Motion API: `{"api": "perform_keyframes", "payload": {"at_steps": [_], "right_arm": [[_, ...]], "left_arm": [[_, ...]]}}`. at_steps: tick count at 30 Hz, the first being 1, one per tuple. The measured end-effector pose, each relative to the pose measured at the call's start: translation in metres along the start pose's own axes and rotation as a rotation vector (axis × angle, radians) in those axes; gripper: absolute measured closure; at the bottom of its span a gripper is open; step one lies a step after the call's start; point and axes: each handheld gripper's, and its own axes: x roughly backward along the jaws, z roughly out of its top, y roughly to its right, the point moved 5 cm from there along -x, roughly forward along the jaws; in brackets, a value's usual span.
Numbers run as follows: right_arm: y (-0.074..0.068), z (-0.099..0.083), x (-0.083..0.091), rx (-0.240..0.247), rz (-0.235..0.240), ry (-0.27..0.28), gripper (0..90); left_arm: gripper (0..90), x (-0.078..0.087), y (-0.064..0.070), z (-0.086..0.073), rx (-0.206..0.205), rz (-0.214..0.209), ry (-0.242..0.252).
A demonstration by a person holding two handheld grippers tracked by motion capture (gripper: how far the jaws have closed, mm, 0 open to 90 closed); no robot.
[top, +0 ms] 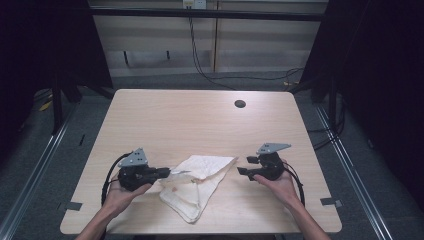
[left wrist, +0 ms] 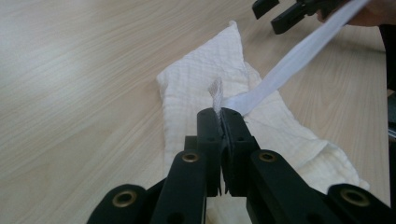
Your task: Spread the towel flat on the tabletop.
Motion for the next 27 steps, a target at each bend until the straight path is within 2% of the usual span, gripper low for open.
{"api": "perform_keyframes", "payload": {"at_steps": [3,5,6,7,10,12,14,15,16,21,22,27], "right_arm": [[0.006,0.003,-0.012,0.001,0.020,-0.003,47.1],[0.012,0.004,-0.020,0.021,-0.006,-0.032,49.8],[0.014,0.005,-0.023,0.015,-0.014,-0.031,50.4],[0.016,0.006,-0.025,0.012,-0.007,-0.022,50.4],[0.020,0.006,-0.034,0.003,0.014,-0.044,50.3],[0.022,0.007,-0.037,0.006,0.022,-0.034,53.5],[0.020,0.007,-0.037,0.005,0.045,-0.012,56.3],[0.019,0.007,-0.038,0.007,0.042,-0.012,58.3],[0.017,0.008,-0.038,0.015,0.053,0.009,65.7],[0.008,0.012,-0.033,0.024,0.081,0.037,81.2],[0.005,0.013,-0.032,0.032,0.104,0.035,83.8],[-0.003,0.018,-0.021,0.039,0.127,0.061,86.0]], "left_arm": [[87.3,-0.001,-0.003,-0.001,0.002,0.003,-0.004],[87.3,-0.001,-0.005,-0.002,0.012,0.007,-0.004],[87.3,-0.001,-0.005,-0.002,0.019,0.005,-0.003],[87.3,0.000,-0.006,-0.002,0.021,0.005,-0.002],[87.4,0.000,-0.008,-0.003,0.022,0.011,-0.005],[87.4,0.000,-0.008,-0.003,0.031,0.013,-0.006],[87.4,0.000,-0.009,-0.004,0.036,0.003,-0.004],[87.4,0.000,-0.009,-0.005,0.035,0.008,-0.005],[87.4,0.000,-0.009,-0.006,0.042,0.007,-0.004],[87.4,0.003,-0.011,-0.006,0.043,0.008,-0.001],[87.4,0.003,-0.011,-0.006,0.042,0.008,-0.002],[87.4,0.007,-0.011,-0.005,0.043,0.006,0.013]]}}
